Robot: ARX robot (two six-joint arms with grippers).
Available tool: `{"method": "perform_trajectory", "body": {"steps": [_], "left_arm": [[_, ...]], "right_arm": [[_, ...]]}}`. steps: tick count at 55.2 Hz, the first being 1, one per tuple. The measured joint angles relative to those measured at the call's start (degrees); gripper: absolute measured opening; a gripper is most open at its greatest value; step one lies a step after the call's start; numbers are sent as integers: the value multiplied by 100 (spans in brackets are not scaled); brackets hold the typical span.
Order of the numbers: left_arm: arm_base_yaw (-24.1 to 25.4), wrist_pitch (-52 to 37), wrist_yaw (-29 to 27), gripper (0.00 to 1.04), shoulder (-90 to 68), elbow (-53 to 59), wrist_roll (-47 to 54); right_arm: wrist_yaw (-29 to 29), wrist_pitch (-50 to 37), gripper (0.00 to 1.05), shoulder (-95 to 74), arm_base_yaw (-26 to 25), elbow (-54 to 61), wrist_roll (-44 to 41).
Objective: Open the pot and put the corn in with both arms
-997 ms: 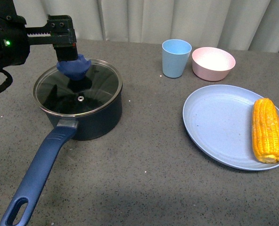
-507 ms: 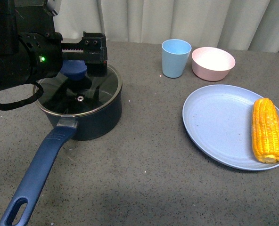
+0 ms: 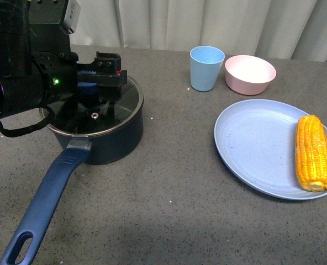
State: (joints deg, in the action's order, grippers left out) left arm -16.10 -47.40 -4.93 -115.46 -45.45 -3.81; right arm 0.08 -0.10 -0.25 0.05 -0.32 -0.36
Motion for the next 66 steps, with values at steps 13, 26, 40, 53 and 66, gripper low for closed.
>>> {"method": "perform_trajectory", "body": {"steps": [13,26,40,53,66], "left_arm": [[-20,-66,-22,63,0,24,24],[2,-20,-20,63,275,131,-28],[466,7,-2,63,999,308,-120],[1648,-654,251,63,892,750,125],[2459,-1263,417,63,199,793,42]], "right_arm": [[0,0,96,0,0,0,0],[0,0,96,0,-2,0,0],[0,0,96,0,-2,0,0],[2,0,96,0,0,0,0],[0,0,96,0,0,0,0]]}}
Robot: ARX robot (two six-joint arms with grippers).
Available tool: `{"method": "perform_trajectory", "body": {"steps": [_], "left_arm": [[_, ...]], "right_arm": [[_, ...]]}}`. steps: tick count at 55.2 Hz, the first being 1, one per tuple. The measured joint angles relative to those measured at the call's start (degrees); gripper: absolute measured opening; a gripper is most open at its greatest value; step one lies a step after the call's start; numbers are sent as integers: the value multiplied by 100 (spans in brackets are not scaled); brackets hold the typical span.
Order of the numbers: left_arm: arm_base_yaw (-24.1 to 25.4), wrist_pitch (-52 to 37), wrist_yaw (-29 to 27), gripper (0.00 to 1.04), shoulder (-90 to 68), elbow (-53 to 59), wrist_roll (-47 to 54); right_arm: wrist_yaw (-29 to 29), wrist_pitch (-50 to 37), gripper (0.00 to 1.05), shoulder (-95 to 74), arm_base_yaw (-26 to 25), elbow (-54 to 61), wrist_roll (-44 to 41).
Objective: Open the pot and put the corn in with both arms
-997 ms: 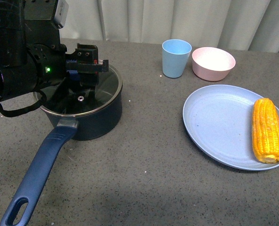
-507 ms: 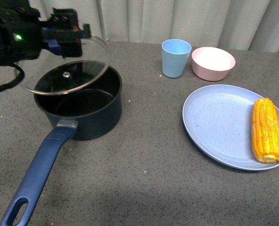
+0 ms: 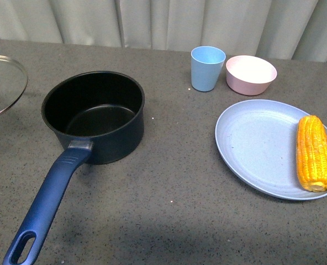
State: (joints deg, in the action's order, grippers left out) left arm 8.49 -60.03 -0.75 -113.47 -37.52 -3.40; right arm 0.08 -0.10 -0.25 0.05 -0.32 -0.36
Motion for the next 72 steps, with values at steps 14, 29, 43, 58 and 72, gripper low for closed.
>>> {"method": "perform_trajectory", "body": {"steps": [14,29,43,58,72], "left_arm": [[-13,-374,-70,63,-619,2,-212],[-50,-715,-70,63,-1215,-24,-199],[-201,-927,-114,63,-1523,-37,-177],[-225,-925,-118,63,-1810,-140,-197],[-256,-901,-225,63,-1884,-192,-74]], "right_arm": [[0,0,96,0,0,0,0],[2,0,96,0,0,0,0],[2,0,96,0,-2,0,0],[2,0,96,0,0,0,0],[0,0,96,0,0,0,0]]}}
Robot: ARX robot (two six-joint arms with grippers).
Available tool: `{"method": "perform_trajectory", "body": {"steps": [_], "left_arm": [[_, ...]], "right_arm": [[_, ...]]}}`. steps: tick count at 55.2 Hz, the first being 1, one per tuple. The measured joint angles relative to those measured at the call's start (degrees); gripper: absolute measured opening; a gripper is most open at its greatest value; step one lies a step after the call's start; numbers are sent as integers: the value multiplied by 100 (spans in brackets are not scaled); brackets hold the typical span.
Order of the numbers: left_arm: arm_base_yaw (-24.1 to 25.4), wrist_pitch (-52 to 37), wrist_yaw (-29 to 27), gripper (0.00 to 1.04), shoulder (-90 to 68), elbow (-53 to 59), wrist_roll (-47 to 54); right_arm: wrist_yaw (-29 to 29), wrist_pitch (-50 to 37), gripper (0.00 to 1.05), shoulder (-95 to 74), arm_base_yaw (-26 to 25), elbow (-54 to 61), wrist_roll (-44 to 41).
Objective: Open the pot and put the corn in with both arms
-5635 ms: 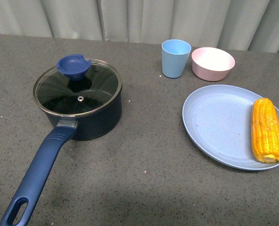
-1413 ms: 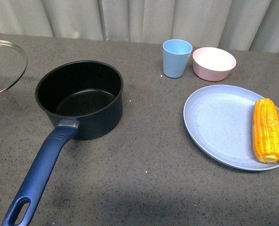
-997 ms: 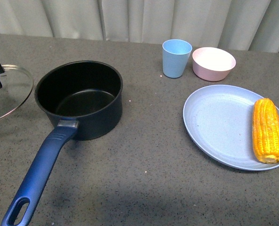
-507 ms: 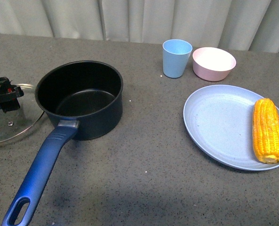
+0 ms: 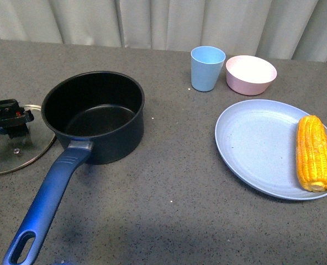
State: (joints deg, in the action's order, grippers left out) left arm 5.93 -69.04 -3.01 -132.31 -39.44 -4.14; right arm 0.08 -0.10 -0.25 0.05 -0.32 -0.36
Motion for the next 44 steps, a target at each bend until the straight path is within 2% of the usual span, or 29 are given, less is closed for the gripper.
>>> {"method": "perform_trajectory", "body": {"steps": [3,7,10,12,21,33,36,40,44], "left_arm": [[-4,0,4,63,2,0,0],[-7,9,0,74,9,4,2],[-7,35,0,84,57,37,2],[7,179,-68,98,682,282,-13],[15,492,-197,98,1834,756,-190],[-295,953,-584,98,3460,1731,-219],[-332,323,-76,87,3668,2114,-37],[-514,-673,232,73,3967,2640,162],[-605,-739,326,57,4527,2942,278]], "right_arm": [[2,0,96,0,-2,0,0],[0,0,96,0,0,0,0],[0,0,96,0,-2,0,0],[2,0,96,0,0,0,0],[0,0,96,0,0,0,0],[2,0,96,0,-2,0,0],[2,0,96,0,-2,0,0],[-4,0,96,0,0,0,0],[4,0,96,0,-2,0,0]]}}
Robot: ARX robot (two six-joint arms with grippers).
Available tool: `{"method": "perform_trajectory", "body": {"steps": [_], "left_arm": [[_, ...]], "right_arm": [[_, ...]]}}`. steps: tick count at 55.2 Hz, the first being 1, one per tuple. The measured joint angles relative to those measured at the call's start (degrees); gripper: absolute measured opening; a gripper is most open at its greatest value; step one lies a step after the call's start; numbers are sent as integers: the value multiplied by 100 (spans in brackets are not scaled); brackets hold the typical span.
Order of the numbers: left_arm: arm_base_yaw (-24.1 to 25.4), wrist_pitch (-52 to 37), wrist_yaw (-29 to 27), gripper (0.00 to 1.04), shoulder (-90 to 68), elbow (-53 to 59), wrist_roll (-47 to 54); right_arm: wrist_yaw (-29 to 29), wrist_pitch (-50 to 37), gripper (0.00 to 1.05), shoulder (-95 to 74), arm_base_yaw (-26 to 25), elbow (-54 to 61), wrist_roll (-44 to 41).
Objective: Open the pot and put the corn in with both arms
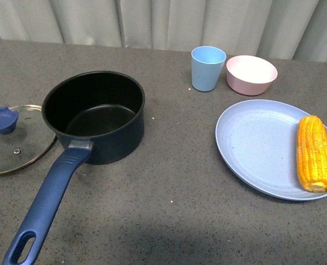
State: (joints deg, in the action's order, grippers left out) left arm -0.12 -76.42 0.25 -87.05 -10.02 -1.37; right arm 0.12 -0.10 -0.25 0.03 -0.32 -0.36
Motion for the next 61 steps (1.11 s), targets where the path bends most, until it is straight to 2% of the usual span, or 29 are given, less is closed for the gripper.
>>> {"method": "perform_trajectory", "body": {"steps": [18,23,31,61], "left_arm": [[7,1054,-22,4,1652,647,63],[7,1416,-24,4,2111,732,90],[7,2581,-22,4,3272,739,92],[7,4931,-24,4,5980,890,92]], "right_arm": [[-4,0,96,0,0,0,0],[-4,0,96,0,0,0,0],[-4,0,96,0,0,0,0],[-4,0,96,0,2,0,0]]}}
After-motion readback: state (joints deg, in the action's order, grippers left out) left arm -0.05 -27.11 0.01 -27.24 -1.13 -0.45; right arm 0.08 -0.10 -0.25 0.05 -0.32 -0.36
